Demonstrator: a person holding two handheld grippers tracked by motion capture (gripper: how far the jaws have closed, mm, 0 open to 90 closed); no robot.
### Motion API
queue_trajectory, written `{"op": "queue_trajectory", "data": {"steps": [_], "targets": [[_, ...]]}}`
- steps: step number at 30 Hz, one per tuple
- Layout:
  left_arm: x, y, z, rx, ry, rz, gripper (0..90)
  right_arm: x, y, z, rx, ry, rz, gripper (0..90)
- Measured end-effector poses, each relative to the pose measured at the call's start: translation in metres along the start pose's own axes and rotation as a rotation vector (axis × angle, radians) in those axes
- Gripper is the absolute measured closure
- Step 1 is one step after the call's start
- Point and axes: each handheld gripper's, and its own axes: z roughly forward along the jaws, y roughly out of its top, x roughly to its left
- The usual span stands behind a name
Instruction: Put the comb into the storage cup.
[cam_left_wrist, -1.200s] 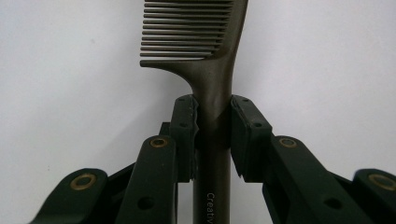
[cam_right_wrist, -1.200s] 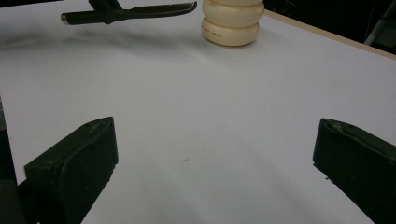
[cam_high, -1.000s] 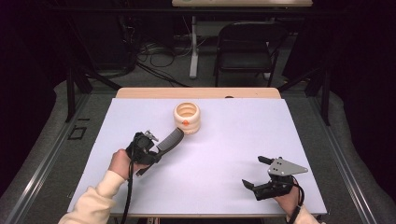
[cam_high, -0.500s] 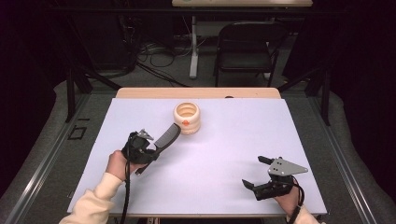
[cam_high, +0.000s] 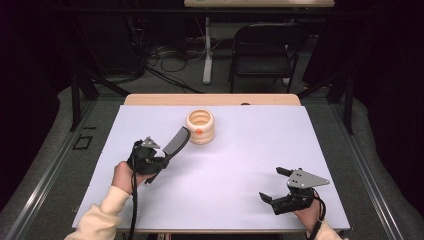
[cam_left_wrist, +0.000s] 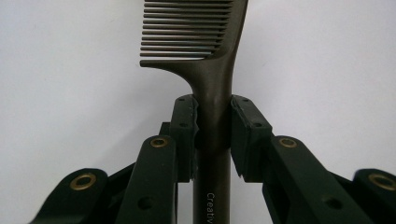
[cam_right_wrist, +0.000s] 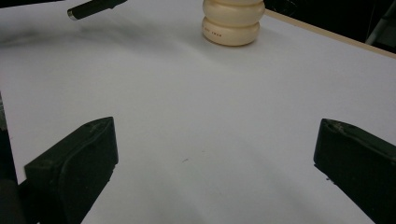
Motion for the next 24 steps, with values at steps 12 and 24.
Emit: {"op": "queue_trajectory", "data": {"steps": [12,24], "targets": [[0.0048,-0.0064,-0.0002,-0.060,0.008,-0.023,72.4,0.0000,0.0000,0.0001,0.003,0.000,-0.001,0.0],[0.0069,-0.0083,0.0034,-0.117,0.031,-0.031,72.3,-0.0001,0.0002,-0.0004,0.005,-0.001,-0.003,0.0]]}}
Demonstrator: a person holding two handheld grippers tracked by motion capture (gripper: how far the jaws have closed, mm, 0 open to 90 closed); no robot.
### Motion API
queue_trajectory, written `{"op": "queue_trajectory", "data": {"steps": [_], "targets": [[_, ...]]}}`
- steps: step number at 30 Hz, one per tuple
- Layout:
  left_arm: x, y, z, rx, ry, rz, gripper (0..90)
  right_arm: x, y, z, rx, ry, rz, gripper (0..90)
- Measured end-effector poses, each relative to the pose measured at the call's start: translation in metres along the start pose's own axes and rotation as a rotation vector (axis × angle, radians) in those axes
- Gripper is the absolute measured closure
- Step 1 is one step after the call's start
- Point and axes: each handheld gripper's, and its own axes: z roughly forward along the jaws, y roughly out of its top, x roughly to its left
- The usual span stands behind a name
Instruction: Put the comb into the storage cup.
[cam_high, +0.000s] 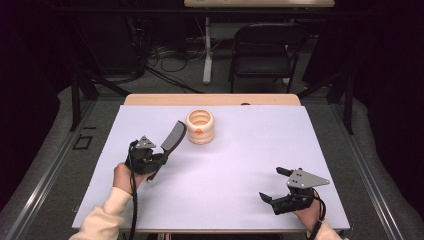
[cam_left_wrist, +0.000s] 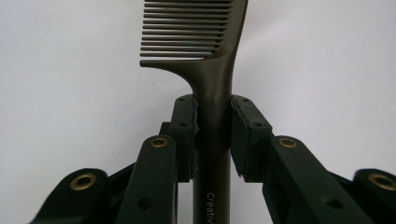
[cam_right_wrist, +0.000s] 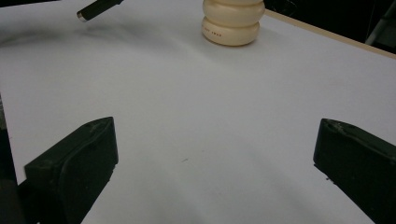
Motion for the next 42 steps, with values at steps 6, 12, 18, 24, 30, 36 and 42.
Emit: {"op": "queue_trajectory", "data": {"steps": [6,12,18,24,30,36,42], "targets": [[0.003,-0.001,0.000,-0.031,0.022,-0.008,72.3,0.000,0.000,0.001,-0.001,0.001,0.001,0.0],[0.006,-0.001,0.001,-0.056,0.037,-0.012,72.3,0.000,0.000,0.001,0.004,0.002,0.001,0.0],[0.008,0.000,0.002,-0.065,0.048,-0.019,72.3,0.000,0.000,0.001,0.004,0.003,0.001,0.0],[0.010,0.001,0.004,-0.068,0.061,-0.014,72.4,0.000,0.000,0.001,0.004,0.003,0.001,0.0],[0.011,0.004,0.005,-0.086,0.074,-0.023,72.3,0.000,0.000,0.001,0.004,0.003,0.001,0.0],[0.013,0.005,0.006,-0.092,0.081,-0.027,72.3,0.000,0.000,0.001,0.004,0.004,0.002,0.0],[0.016,0.008,0.006,-0.104,0.091,-0.036,72.3,0.000,0.000,0.001,0.005,0.004,0.001,0.0]]}}
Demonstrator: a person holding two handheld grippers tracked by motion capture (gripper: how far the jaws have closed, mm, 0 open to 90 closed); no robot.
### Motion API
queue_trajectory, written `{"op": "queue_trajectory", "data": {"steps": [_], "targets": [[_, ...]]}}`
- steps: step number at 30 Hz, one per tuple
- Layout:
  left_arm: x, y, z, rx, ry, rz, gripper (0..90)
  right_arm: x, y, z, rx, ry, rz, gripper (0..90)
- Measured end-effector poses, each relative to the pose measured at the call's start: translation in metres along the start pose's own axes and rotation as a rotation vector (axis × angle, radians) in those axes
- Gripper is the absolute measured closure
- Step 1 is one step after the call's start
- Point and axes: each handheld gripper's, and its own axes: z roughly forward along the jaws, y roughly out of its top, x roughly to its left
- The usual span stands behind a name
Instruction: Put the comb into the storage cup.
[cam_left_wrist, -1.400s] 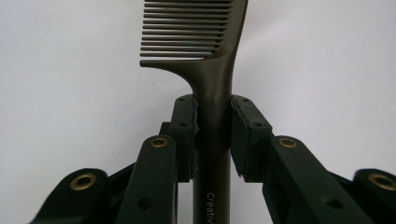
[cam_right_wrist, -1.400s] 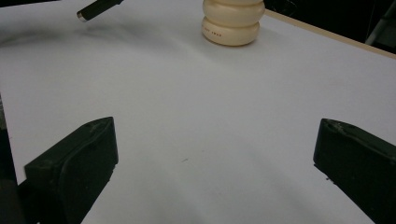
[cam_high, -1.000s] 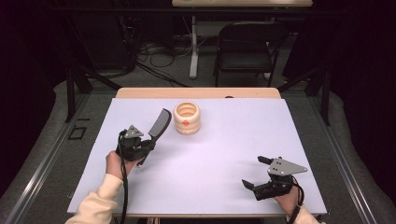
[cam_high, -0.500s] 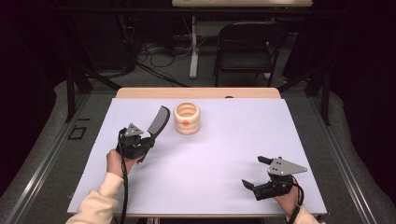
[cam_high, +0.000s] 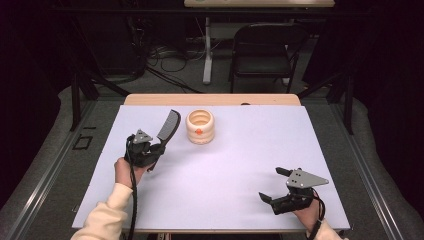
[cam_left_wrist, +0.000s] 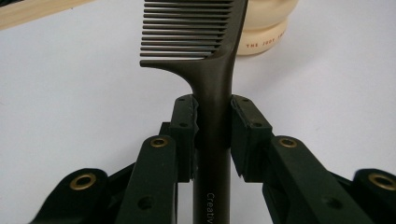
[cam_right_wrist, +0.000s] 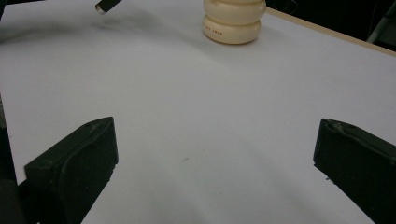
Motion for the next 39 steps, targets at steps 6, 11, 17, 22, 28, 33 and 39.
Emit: {"op": "queue_trajectory", "data": {"steps": [6,11,17,22,28,33,39], "targets": [[0.001,0.001,0.003,0.000,0.009,0.002,72.3,0.000,0.000,0.000,0.002,0.001,0.001,0.0],[0.002,0.004,0.004,-0.009,0.014,-0.004,72.3,0.000,0.000,0.000,0.003,0.000,0.001,0.0],[0.002,0.007,0.005,-0.023,0.016,-0.006,72.3,0.000,0.000,0.000,0.002,0.000,0.002,0.0],[0.002,0.010,0.007,-0.027,0.017,-0.006,72.3,0.000,0.000,0.000,0.002,0.000,0.001,0.0],[0.003,0.012,0.009,-0.034,0.020,-0.005,72.3,0.000,0.000,0.000,0.002,0.000,0.001,0.0],[0.003,0.013,0.010,-0.038,0.022,-0.008,72.3,0.000,0.000,0.000,0.003,0.001,0.001,0.0],[0.003,0.013,0.012,-0.046,0.023,-0.012,72.4,0.000,0.000,0.000,0.003,0.001,0.002,0.0]]}}
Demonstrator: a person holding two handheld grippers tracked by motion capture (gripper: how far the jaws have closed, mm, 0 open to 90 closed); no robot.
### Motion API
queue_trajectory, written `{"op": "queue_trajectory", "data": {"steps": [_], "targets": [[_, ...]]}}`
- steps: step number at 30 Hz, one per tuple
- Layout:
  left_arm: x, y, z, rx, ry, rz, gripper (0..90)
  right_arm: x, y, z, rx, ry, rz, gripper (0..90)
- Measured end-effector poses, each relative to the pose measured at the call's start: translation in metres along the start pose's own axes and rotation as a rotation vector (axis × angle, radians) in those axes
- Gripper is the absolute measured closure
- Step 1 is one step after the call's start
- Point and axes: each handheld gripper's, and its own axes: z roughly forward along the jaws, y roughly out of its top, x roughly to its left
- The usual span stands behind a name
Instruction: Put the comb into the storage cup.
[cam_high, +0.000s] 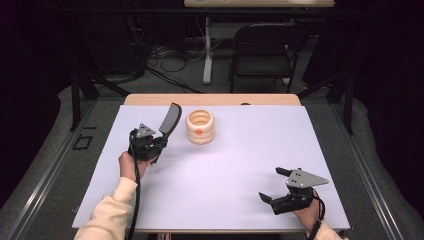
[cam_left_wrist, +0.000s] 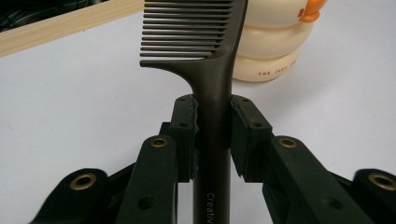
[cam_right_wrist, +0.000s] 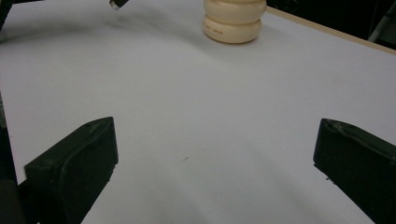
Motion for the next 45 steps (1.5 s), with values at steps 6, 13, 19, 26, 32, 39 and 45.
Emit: {"op": "queue_trajectory", "data": {"steps": [6,13,19,26,32,39,45], "targets": [[0.001,0.003,0.000,-0.010,-0.001,-0.002,72.3,0.000,0.000,0.000,0.002,0.001,0.000,0.0],[0.002,0.005,0.002,-0.018,-0.007,-0.004,72.3,0.000,0.000,0.000,0.002,0.002,0.001,0.0],[0.001,0.008,0.003,-0.031,-0.009,-0.008,72.4,0.001,0.000,0.001,0.000,0.003,0.004,0.0],[0.003,0.013,0.003,-0.052,-0.012,-0.019,72.3,0.001,0.000,0.001,0.000,0.002,0.006,0.0],[0.004,0.017,0.006,-0.060,-0.007,-0.018,72.3,0.001,0.000,0.001,0.000,0.004,0.006,0.0],[0.008,0.020,0.011,-0.063,-0.010,-0.022,72.3,0.001,0.000,0.002,0.006,0.005,0.006,0.0],[0.011,0.021,0.014,-0.075,-0.003,-0.028,72.4,0.001,0.000,0.001,0.003,0.005,0.006,0.0]]}}
